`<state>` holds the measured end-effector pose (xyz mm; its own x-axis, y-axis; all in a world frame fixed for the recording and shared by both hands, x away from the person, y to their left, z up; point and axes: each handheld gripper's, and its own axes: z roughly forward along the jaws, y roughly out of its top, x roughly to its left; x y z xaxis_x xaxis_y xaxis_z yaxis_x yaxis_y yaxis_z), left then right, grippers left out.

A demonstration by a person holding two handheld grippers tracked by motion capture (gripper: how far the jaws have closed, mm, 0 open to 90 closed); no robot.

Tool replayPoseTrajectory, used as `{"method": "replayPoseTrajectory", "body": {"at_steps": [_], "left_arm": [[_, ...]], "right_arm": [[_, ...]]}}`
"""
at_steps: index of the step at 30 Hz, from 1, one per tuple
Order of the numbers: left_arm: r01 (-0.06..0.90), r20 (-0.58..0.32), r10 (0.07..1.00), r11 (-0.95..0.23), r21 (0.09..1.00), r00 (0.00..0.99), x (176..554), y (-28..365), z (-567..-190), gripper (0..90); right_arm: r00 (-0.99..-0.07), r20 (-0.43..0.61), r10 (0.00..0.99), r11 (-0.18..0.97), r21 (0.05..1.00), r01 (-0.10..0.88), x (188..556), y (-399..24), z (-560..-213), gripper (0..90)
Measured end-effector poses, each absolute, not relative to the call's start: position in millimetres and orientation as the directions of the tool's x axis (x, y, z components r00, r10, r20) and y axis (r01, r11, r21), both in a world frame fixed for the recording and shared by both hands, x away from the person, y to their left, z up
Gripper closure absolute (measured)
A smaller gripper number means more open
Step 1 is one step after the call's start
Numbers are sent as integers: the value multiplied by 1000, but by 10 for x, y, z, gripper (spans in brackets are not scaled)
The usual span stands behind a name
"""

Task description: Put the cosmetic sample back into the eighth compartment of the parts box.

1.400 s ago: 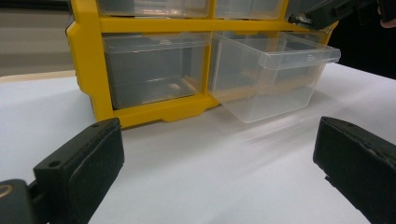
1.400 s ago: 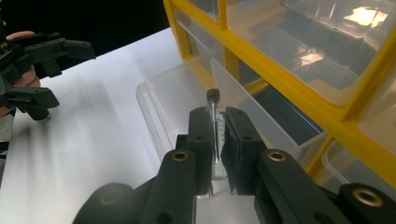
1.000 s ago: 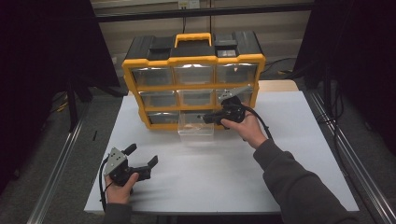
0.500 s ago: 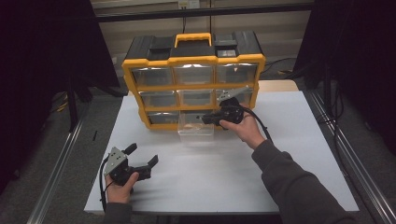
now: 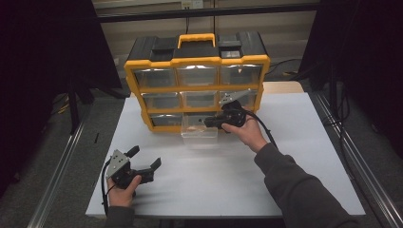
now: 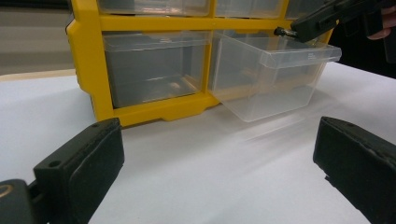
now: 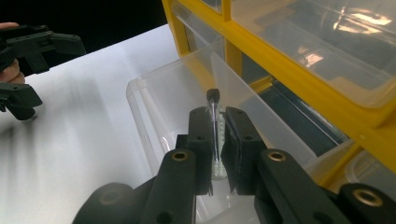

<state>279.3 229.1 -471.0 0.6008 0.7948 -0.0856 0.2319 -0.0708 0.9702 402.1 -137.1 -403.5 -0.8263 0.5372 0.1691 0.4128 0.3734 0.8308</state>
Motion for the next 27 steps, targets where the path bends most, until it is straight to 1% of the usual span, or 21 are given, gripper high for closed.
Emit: {"method": "replayPoseTrajectory", "body": {"at_steps": [3, 4, 5, 6, 8, 10, 13, 15, 16, 17, 19, 21, 23, 25, 26, 27], "left_arm": [[232, -76, 800, -81, 969, 595, 2798, 2289, -4711, 19], [234, -85, 796, -73, 969, 599, 2802, 2280, -4715, 20], [235, -85, 796, -73, 969, 600, 2805, 2278, -4716, 20], [235, -84, 794, -75, 969, 602, 2808, 2278, -4716, 19], [232, -81, 791, -79, 969, 607, 2815, 2283, -4719, 19], [234, -86, 793, -74, 969, 603, 2817, 2282, -4720, 19], [237, -85, 795, -75, 969, 601, 2806, 2277, -4718, 19], [236, -81, 796, -79, 969, 600, 2801, 2285, -4716, 19], [240, -92, 799, -66, 969, 594, 2795, 2279, -4716, 19], [235, -83, 798, -74, 969, 596, 2797, 2287, -4713, 19], [237, -90, 797, -68, 969, 597, 2794, 2284, -4714, 18], [235, -86, 794, -73, 969, 602, 2795, 2285, -4716, 18], [235, -88, 786, -75, 969, 612, 2788, 2282, -4714, 18], [239, -97, 790, -65, 969, 606, 2787, 2277, -4716, 18], [232, -78, 795, -81, 969, 602, 2791, 2288, -4714, 18], [232, -78, 795, -80, 970, 602, 2793, 2285, -4715, 18]], "right_arm": [[-829, 170, 533, 377, 829, 413, 4025, -1367, -4046, 814], [-829, 171, 532, 377, 829, 412, 4024, -1366, -4048, 807], [-832, 173, 527, 374, 832, 410, 4024, -1365, -4053, 773], [-827, 165, 537, 372, 834, 408, 4018, -1365, -4050, 713], [-822, 166, 544, 361, 839, 408, 4002, -1373, -4037, 643], [-816, 169, 552, 347, 844, 409, 3985, -1384, -4023, 539], [-807, 175, 564, 314, 858, 406, 3946, -1424, -3985, 446], [-802, 181, 569, 286, 871, 399, 3913, -1472, -3967, 416], [-798, 187, 573, 276, 873, 403, 3898, -1498, -3963, 378], [-794, 187, 579, 269, 875, 403, 3881, -1521, -3961, 354], [-796, 180, 578, 266, 880, 393, 3839, -1572, -3961, 339], [-788, 181, 588, 256, 883, 393, 3790, -1629, -3963, 292], [-787, 184, 589, 245, 887, 391, 3740, -1686, -3967, 271], [-782, 184, 595, 236, 891, 389, 3685, -1744, -3968, 229], [-779, 178, 601, 231, 895, 383, 3655, -1780, -3970, 208], [-776, 180, 605, 225, 896, 383, 3637, -1800, -3971, 194]]}}
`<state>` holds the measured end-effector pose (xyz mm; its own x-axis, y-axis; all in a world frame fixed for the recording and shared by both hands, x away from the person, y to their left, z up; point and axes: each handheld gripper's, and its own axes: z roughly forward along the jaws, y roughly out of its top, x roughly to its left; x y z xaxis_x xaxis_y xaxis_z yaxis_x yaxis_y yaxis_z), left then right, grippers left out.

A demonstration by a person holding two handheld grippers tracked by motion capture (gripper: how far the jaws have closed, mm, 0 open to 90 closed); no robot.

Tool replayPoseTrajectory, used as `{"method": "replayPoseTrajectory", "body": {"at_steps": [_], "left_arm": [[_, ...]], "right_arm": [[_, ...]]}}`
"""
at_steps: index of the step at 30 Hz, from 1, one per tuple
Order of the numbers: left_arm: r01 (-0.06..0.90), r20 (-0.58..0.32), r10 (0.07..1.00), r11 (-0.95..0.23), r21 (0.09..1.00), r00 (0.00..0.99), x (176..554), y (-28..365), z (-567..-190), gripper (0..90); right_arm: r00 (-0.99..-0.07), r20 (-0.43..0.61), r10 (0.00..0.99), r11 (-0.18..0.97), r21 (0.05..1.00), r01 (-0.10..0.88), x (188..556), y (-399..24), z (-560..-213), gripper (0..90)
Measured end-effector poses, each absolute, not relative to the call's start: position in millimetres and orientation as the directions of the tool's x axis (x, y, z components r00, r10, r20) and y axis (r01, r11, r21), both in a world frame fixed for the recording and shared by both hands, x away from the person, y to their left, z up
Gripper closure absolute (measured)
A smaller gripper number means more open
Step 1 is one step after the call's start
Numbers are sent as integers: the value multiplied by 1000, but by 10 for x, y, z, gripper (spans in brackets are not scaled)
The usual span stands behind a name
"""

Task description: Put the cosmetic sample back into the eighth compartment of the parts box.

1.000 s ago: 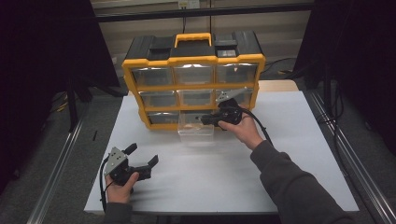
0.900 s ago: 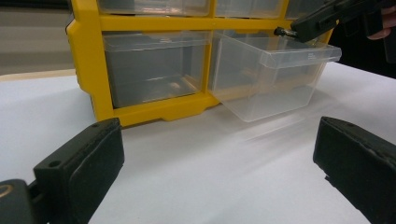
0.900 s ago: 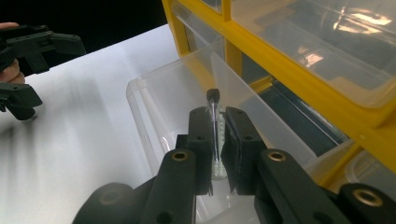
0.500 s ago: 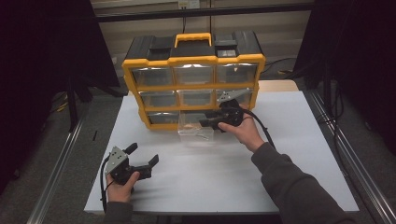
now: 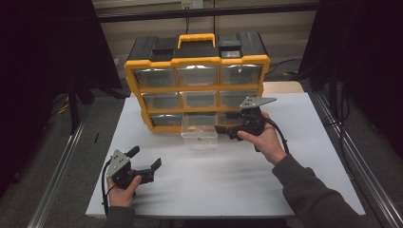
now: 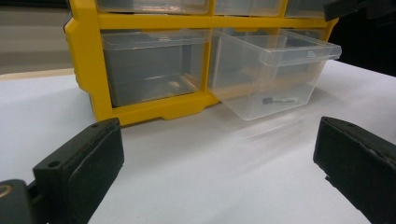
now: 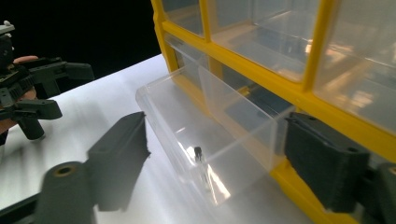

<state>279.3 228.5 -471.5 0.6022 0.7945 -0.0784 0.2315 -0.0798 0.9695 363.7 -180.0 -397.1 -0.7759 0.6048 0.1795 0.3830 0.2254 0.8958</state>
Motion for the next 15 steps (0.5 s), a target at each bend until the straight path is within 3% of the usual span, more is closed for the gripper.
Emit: {"method": "replayPoseTrajectory", "body": {"at_steps": [15], "left_arm": [[235, -82, 797, -76, 969, 599, 2793, 2276, -4716, 18]], "right_arm": [[-742, 165, 649, 174, 918, 356, 3321, -2187, -4042, 108]]}}
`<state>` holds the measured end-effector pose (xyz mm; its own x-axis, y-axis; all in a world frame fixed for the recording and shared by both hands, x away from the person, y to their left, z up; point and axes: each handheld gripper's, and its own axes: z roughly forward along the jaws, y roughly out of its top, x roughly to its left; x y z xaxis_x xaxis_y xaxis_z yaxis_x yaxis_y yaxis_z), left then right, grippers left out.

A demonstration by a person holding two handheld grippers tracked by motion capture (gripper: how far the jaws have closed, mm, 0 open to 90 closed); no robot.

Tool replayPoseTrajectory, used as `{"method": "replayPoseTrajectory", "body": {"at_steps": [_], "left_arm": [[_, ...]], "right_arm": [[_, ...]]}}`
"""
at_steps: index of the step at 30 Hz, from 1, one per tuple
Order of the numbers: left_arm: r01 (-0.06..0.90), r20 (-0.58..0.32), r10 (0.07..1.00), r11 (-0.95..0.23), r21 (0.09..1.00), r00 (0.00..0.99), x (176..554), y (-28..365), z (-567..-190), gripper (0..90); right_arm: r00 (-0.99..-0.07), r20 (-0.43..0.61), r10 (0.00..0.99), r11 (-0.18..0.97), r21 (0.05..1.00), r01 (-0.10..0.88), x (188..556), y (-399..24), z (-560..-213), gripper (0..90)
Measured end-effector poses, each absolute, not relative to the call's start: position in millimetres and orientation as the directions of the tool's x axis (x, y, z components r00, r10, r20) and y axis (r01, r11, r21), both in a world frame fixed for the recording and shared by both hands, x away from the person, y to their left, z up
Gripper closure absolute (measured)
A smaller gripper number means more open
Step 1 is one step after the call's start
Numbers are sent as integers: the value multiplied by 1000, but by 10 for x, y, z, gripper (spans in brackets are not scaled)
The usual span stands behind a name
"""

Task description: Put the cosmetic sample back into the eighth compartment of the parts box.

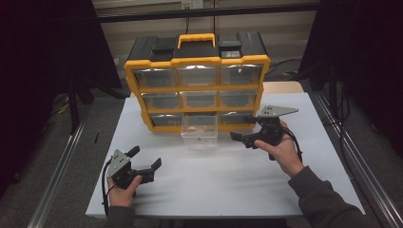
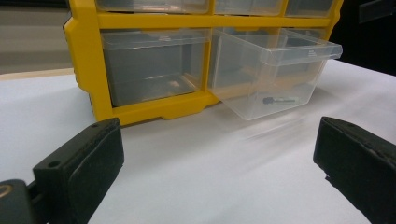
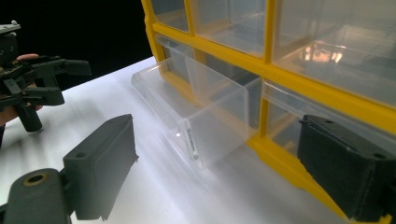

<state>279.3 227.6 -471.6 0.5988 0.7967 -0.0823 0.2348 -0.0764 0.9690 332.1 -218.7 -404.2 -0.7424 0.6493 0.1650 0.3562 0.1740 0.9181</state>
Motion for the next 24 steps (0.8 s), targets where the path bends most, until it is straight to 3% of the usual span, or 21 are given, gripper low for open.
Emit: {"method": "replayPoseTrajectory", "body": {"at_steps": [24], "left_arm": [[237, -72, 799, -90, 967, 597, 2787, 2270, -4726, 17]], "right_arm": [[-673, 165, 721, 105, 934, 341, 2887, -2733, -4250, 34]]}}
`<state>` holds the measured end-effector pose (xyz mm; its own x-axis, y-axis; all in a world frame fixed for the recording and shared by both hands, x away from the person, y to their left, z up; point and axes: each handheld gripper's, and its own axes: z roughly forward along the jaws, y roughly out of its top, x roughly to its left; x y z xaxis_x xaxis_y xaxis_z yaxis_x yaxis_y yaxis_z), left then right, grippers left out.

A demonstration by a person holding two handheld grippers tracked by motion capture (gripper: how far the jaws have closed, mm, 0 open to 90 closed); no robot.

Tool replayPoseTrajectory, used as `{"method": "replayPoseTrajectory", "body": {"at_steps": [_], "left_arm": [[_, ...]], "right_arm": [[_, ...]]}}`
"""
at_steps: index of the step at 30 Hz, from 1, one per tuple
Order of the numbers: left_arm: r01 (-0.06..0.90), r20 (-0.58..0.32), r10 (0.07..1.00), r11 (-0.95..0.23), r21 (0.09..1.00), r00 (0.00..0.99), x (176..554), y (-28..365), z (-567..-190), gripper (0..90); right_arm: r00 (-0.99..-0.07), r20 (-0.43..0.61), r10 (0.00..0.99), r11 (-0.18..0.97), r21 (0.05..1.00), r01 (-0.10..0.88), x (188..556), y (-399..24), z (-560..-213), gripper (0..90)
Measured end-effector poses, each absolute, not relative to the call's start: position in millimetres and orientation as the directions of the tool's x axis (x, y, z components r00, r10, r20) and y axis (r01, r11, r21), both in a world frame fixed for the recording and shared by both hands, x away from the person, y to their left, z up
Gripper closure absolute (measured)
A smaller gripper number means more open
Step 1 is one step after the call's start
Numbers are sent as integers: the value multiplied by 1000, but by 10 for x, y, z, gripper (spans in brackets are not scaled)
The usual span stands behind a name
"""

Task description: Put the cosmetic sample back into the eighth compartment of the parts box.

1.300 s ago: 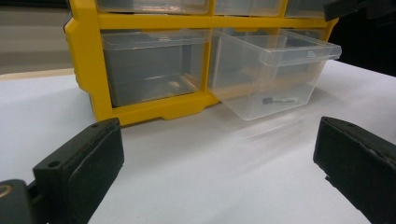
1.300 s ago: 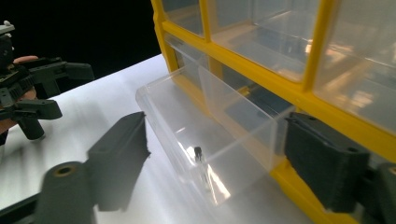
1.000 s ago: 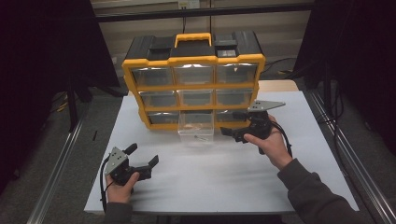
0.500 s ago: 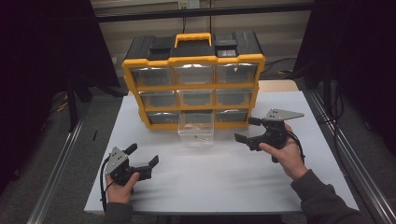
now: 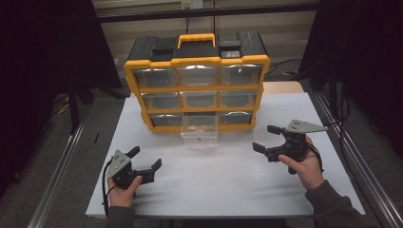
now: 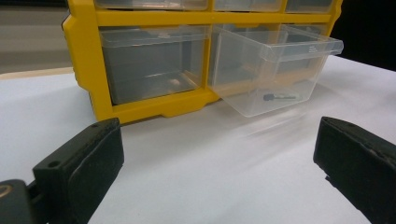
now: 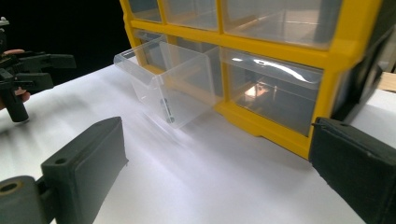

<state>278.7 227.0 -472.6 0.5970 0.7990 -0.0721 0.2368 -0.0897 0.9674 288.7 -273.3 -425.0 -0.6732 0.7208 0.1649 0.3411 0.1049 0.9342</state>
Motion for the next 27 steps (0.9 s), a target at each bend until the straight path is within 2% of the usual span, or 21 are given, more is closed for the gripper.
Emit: {"method": "replayPoseTrajectory", "body": {"at_steps": [27], "left_arm": [[239, -70, 800, -94, 966, 596, 2782, 2270, -4731, 17]], "right_arm": [[-588, 184, 787, 29, 942, 334, 2491, -3177, -4511, 17]]}}
